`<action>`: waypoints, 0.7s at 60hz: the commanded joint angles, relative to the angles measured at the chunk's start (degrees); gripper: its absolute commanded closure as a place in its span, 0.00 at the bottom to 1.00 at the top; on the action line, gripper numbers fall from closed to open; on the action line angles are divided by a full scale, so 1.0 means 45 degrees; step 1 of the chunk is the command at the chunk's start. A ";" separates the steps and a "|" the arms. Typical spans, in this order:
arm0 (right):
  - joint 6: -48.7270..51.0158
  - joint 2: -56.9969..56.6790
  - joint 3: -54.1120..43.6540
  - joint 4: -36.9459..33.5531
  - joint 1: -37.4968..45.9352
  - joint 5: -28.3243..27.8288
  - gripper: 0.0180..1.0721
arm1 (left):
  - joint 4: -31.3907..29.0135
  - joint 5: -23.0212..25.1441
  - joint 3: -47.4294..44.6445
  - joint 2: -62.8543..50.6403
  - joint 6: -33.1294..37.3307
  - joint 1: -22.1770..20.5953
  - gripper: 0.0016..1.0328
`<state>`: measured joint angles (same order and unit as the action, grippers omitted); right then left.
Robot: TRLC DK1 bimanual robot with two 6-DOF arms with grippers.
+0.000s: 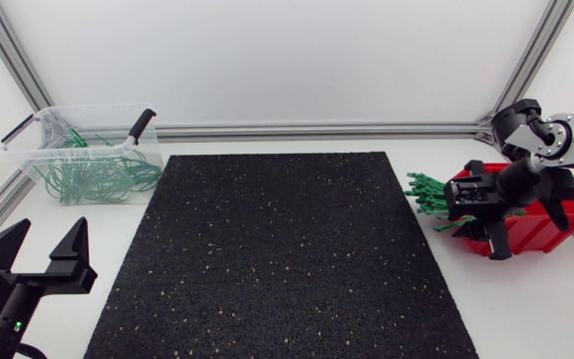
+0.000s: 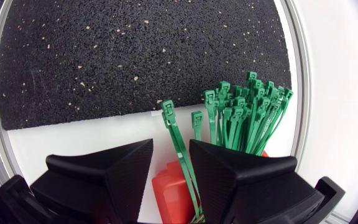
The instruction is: Take a green cable tie from the red box, thread the tail through the head to close it, then place it in the transparent bin on the left.
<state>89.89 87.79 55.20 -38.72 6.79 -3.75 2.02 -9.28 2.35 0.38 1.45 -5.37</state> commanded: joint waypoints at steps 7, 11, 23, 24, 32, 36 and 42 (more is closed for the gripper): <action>0.0299 0.0218 -0.0313 0.0069 -0.0102 0.0091 0.75 | -0.0254 0.0089 -0.0522 -0.0065 -0.0167 0.0118 0.04; 0.0299 0.0218 -0.0333 0.0069 -0.0102 0.0091 0.76 | -0.0254 0.0089 -0.0522 -0.0065 -0.0167 0.0118 0.04; 0.0338 0.0296 -0.0509 0.0479 -0.0102 0.0267 0.77 | -0.0254 0.0109 -0.0522 -0.0065 -0.0167 0.0138 0.04; 0.0357 0.0296 -0.0509 0.0479 -0.0102 0.0267 0.77 | -0.0254 0.0109 -0.0522 -0.0065 -0.0167 0.0138 0.04; 0.0377 0.0296 -0.0528 0.0557 -0.0102 0.0325 0.81 | -0.0254 0.0148 -0.0522 -0.0065 -0.0167 0.0118 0.04; 0.0396 0.0277 -0.0548 0.0597 -0.0102 0.0384 0.81 | -0.0254 0.0148 -0.0522 -0.0065 -0.0167 0.0118 0.04; 0.0435 0.0277 -0.0665 0.1007 -0.0102 0.0599 0.81 | -0.0254 0.0167 -0.0522 -0.0065 -0.0167 0.0118 0.04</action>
<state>90.30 87.88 53.87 -35.31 6.79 -1.91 1.98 -8.88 2.35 0.38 1.45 -5.26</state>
